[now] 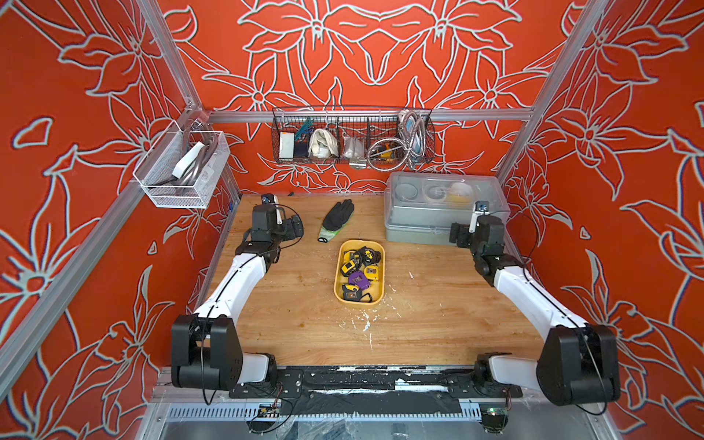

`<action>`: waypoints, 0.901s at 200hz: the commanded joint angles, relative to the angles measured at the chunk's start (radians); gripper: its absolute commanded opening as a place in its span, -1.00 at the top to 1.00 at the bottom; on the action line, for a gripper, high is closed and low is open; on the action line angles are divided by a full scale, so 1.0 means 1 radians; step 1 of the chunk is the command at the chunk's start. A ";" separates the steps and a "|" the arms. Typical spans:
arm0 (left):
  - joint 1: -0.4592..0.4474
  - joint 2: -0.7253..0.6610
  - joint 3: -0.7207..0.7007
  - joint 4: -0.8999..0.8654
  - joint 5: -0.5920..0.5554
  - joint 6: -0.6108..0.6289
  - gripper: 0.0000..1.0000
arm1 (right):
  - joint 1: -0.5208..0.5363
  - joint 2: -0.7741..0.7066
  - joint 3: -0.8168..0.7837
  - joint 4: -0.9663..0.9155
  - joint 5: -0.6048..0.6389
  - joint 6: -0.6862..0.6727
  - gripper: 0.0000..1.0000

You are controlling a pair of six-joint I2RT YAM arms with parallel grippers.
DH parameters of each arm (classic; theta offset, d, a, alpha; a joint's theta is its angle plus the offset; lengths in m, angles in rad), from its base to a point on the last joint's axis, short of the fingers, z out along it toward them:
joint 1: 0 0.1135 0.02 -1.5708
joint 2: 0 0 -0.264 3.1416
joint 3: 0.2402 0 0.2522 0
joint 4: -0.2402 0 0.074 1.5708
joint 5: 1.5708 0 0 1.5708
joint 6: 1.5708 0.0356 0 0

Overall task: Take the tape measure out of the storage box
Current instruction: Move the storage box to the center of the board.

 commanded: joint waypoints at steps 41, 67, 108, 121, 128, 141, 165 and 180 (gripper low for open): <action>-0.207 0.006 0.018 -0.469 0.218 -0.040 -0.90 | 0.241 0.056 0.178 -0.486 -0.384 0.063 -0.99; -0.267 0.052 0.031 -0.518 0.225 -0.017 -0.74 | 0.302 0.109 0.222 -0.507 -0.475 0.046 -0.99; -0.331 0.148 0.055 -0.535 0.233 -0.010 -0.60 | 0.409 0.193 0.285 -0.526 -0.504 -0.008 -0.96; -0.347 0.187 0.070 -0.533 0.223 -0.007 -0.59 | 0.443 0.214 0.301 -0.531 -0.486 -0.024 -0.96; -0.353 0.209 0.081 -0.532 0.216 -0.007 -0.58 | 0.457 0.225 0.309 -0.533 -0.486 -0.032 -0.96; -0.360 0.249 0.103 -0.527 0.196 -0.010 -0.54 | 0.476 0.240 0.322 -0.531 -0.478 -0.036 -0.96; -0.361 0.318 0.129 -0.498 0.174 -0.025 -0.41 | 0.493 0.263 0.336 -0.517 -0.487 -0.036 -0.96; -0.360 0.357 0.152 -0.495 0.161 -0.042 -0.19 | 0.501 0.282 0.351 -0.520 -0.487 -0.039 -0.95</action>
